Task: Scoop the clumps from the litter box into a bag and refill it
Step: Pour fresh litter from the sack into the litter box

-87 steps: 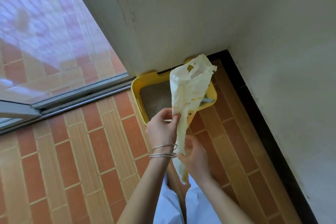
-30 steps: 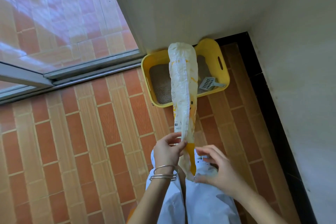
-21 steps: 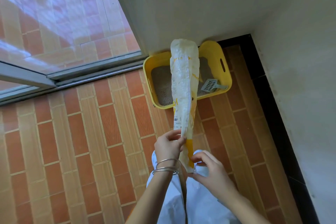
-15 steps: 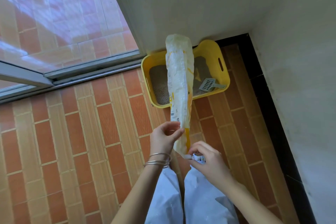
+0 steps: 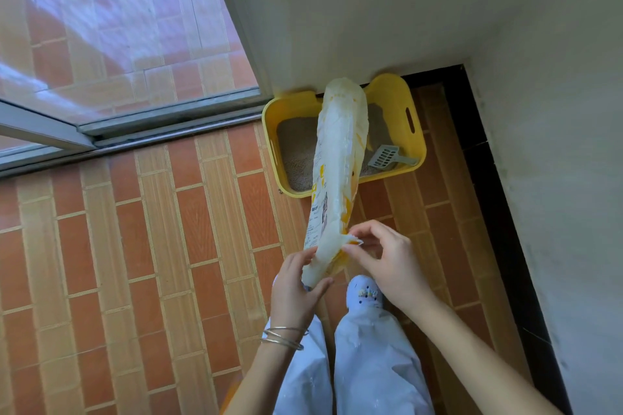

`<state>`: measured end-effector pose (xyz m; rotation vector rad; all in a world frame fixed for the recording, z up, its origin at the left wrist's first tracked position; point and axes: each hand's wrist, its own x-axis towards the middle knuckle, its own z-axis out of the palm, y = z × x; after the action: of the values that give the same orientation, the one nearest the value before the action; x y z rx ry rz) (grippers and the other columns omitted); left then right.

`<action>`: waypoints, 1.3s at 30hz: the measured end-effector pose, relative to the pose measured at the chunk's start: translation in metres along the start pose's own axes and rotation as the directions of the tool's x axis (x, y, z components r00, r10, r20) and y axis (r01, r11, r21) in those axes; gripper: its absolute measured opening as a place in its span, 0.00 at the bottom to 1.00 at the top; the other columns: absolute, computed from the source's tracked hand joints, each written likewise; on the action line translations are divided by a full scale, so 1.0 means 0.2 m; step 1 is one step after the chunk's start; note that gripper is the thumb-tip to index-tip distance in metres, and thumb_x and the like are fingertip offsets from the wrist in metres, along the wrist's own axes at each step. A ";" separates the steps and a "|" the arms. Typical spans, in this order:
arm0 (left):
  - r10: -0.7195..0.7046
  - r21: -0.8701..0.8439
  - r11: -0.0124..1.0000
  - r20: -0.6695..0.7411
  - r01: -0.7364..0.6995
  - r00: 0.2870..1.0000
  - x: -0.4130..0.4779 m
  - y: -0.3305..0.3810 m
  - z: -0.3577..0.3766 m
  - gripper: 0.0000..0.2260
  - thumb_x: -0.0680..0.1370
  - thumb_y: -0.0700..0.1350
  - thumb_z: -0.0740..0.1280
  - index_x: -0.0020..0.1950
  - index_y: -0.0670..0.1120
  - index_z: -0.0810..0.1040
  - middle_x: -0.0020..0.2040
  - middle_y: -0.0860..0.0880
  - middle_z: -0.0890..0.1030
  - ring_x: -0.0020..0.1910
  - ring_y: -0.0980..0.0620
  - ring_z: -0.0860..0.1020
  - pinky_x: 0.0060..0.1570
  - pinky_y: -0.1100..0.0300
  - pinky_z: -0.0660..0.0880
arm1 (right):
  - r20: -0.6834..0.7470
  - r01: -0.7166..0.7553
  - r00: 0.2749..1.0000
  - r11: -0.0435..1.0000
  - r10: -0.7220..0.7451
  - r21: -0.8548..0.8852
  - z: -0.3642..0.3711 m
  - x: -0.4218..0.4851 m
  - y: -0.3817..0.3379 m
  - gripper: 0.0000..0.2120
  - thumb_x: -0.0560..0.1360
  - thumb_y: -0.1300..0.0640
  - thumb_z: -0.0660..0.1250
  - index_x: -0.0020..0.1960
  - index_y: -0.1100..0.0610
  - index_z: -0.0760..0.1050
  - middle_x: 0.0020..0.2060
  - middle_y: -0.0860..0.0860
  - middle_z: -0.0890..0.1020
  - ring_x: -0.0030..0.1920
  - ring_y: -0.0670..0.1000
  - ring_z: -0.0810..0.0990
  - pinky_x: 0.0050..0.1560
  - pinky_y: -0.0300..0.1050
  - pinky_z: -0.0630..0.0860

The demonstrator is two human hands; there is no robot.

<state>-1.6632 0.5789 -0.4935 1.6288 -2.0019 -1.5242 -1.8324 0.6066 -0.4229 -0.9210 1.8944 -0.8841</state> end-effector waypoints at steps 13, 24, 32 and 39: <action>0.118 0.114 0.988 -0.165 -0.100 0.979 0.30 0.09 0.00 0.05 0.69 0.41 0.76 0.41 0.48 0.81 0.39 0.53 0.82 0.37 0.57 0.80 0.37 0.60 0.76 | -0.104 -0.110 0.985 0.966 0.138 0.235 -0.18 0.31 -0.09 0.05 0.73 0.59 0.69 0.44 0.50 0.75 0.42 0.52 0.81 0.41 0.47 0.80 0.49 0.48 0.78; 0.103 -0.104 0.990 0.046 -0.098 0.994 0.41 0.18 0.02 0.23 0.64 0.50 0.78 0.57 0.50 0.77 0.53 0.54 0.77 0.52 0.56 0.76 0.51 0.72 0.69 | -0.112 -0.143 0.974 0.923 0.195 0.358 -0.30 0.46 -0.10 0.08 0.76 0.60 0.64 0.55 0.59 0.74 0.43 0.52 0.81 0.41 0.45 0.81 0.44 0.36 0.79; 0.143 -0.009 0.989 -0.145 -0.146 0.979 0.46 0.27 0.02 0.19 0.67 0.45 0.77 0.55 0.48 0.78 0.50 0.53 0.77 0.50 0.54 0.76 0.48 0.65 0.71 | -0.130 -0.105 0.978 0.920 0.166 0.379 -0.34 0.57 -0.14 0.03 0.77 0.60 0.63 0.50 0.57 0.74 0.41 0.49 0.81 0.40 0.40 0.81 0.44 0.35 0.79; 0.298 0.175 0.946 -0.137 -0.272 0.945 0.49 0.35 -0.04 0.26 0.64 0.44 0.78 0.60 0.46 0.76 0.54 0.48 0.76 0.53 0.51 0.74 0.46 0.62 0.67 | -0.165 -0.137 0.961 0.898 0.223 0.418 -0.39 0.65 -0.17 0.08 0.77 0.59 0.63 0.55 0.61 0.74 0.42 0.49 0.81 0.42 0.42 0.81 0.43 0.36 0.79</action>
<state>-1.7423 0.4897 -0.4813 1.3825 -2.1949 -1.1242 -1.9430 0.4983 -0.4101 -0.4058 1.8346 -1.2360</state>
